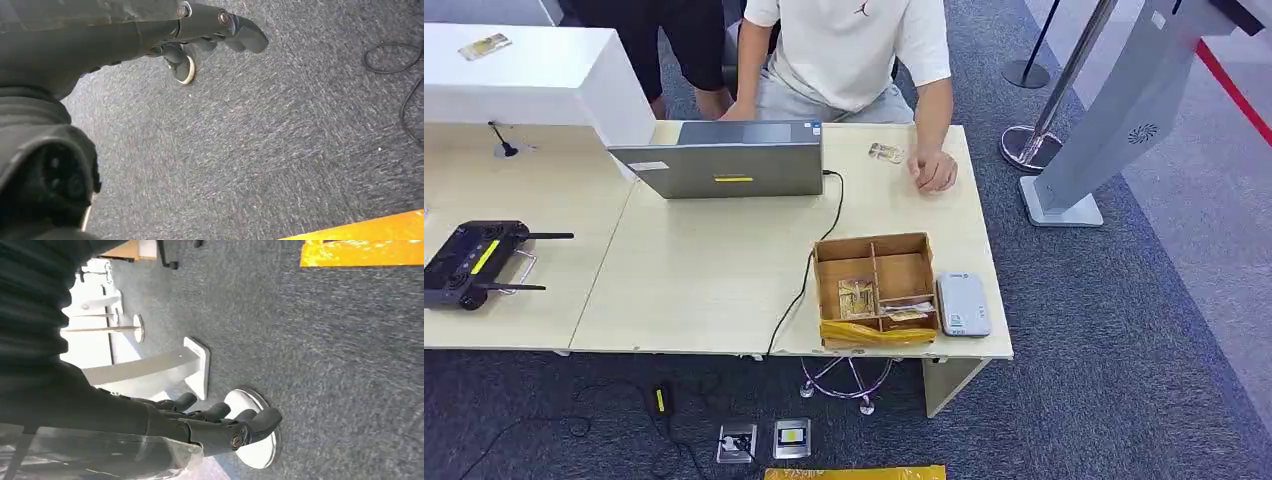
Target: Pass the card to the sensor for recognition and then transmit it.
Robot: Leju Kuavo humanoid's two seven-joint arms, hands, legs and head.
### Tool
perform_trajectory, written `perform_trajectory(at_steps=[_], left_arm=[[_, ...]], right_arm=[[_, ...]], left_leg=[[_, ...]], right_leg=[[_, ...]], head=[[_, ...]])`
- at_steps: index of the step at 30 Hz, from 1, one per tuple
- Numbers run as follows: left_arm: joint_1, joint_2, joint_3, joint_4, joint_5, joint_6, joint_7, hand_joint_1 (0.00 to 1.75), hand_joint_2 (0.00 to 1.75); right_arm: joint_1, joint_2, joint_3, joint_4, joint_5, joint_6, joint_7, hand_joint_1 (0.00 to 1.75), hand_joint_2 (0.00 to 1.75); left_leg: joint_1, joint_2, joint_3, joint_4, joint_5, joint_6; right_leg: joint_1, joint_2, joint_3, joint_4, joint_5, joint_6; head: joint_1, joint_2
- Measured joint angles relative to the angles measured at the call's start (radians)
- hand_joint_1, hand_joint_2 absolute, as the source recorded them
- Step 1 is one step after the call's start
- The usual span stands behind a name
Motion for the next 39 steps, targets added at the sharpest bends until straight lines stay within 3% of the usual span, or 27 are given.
perform_trajectory(at_steps=[39], left_arm=[[-0.006, -0.051, 0.005, 0.0, 0.016, 0.01, -0.027, 0.0, 0.0]], right_arm=[[-0.027, -0.004, 0.001, 0.0, 0.013, -0.009, -0.031, 0.0, 1.75]], left_leg=[[0.0, 0.0, 0.0, 0.0, 0.0, 0.0]], right_leg=[[0.0, 0.0, 0.0, 0.0, 0.0, 0.0]], head=[[0.0, 0.0]])
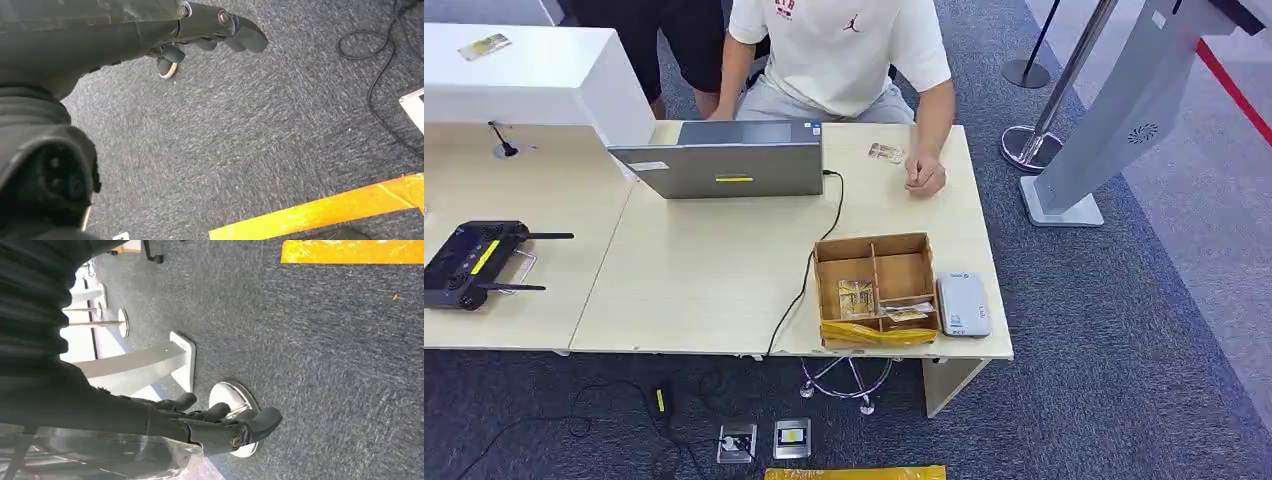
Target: Pass the card to the sensor for recognition and then transmit it.
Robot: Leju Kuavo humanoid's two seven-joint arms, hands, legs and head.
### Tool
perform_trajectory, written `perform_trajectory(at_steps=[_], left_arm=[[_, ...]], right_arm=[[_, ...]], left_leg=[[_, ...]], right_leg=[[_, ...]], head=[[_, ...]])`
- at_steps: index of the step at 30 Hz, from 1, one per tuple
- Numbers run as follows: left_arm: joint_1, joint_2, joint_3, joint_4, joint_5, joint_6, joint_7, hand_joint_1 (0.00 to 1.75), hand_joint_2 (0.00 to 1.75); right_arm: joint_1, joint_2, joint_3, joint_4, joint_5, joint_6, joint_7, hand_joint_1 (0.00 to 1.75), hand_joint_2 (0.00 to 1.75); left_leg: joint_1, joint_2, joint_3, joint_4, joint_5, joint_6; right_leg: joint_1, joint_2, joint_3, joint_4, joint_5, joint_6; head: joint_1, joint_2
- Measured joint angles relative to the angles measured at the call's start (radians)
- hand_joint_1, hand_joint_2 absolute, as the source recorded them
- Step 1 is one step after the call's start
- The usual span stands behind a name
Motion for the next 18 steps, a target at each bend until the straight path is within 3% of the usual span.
perform_trajectory(at_steps=[18], left_arm=[[-0.003, -0.003, 0.0, 0.0, -0.016, -0.002, 0.001, 0.0, 0.0]], right_arm=[[0.012, -0.004, 0.0, 0.0, -0.001, -0.006, -0.005, 0.0, 1.75]], left_leg=[[0.0, 0.0, 0.0, 0.0, 0.0, 0.0]], right_leg=[[0.0, 0.0, 0.0, 0.0, 0.0, 0.0]], head=[[0.0, 0.0]])
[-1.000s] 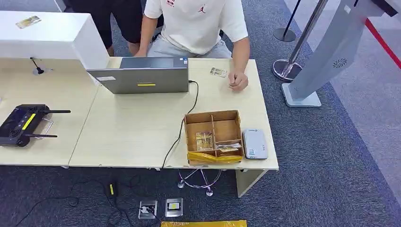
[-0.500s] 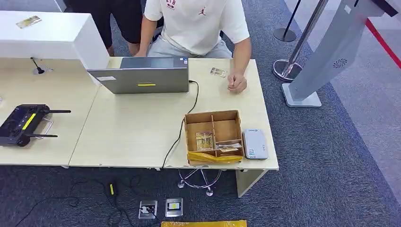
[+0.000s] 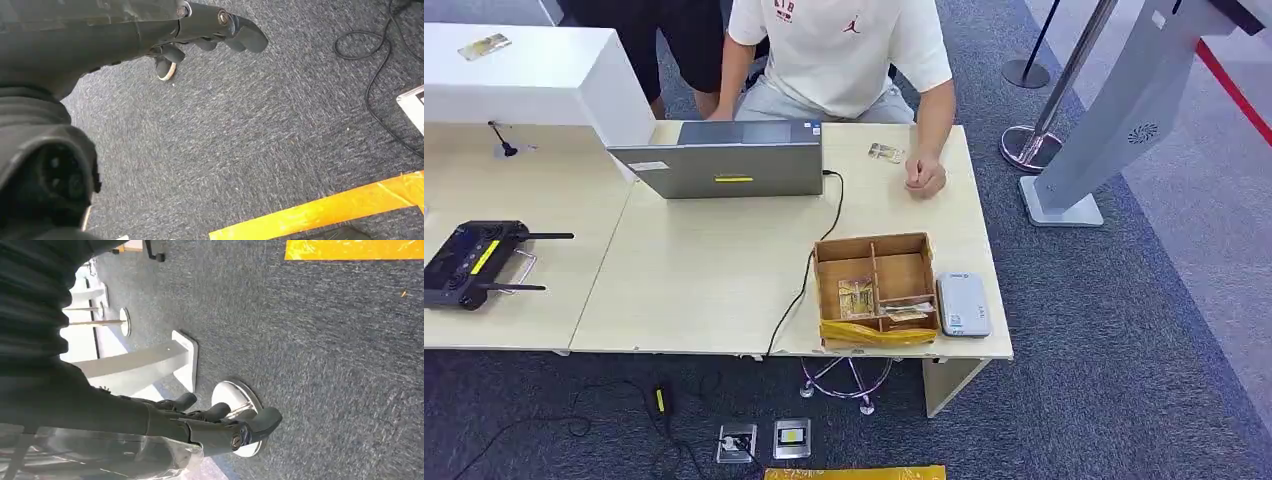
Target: Pass the card to the sensor for recognition and then transmit it.
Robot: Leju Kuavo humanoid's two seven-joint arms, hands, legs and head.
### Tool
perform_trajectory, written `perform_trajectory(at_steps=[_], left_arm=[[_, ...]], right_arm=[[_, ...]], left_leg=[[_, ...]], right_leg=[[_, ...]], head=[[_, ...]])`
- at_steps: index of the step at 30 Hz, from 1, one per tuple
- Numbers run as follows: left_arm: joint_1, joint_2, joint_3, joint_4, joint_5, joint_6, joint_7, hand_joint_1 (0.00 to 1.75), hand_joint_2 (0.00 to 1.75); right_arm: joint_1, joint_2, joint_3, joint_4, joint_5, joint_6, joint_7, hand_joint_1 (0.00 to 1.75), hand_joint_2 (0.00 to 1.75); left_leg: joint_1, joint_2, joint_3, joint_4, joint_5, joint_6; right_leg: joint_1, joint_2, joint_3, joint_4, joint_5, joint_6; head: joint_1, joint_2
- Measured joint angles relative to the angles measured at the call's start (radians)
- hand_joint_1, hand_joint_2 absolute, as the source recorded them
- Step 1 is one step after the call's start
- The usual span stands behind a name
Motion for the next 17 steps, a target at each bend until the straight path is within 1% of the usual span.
perform_trajectory(at_steps=[17], left_arm=[[-0.01, -0.014, -0.002, 0.0, -0.021, -0.002, 0.001, 0.0, 0.0]], right_arm=[[-0.008, 0.006, 0.0, 0.0, 0.0, 0.003, 0.0, 0.0, 1.75]], left_leg=[[0.0, 0.0, 0.0, 0.0, 0.0, 0.0]], right_leg=[[0.0, 0.0, 0.0, 0.0, 0.0, 0.0]], head=[[0.0, 0.0]])
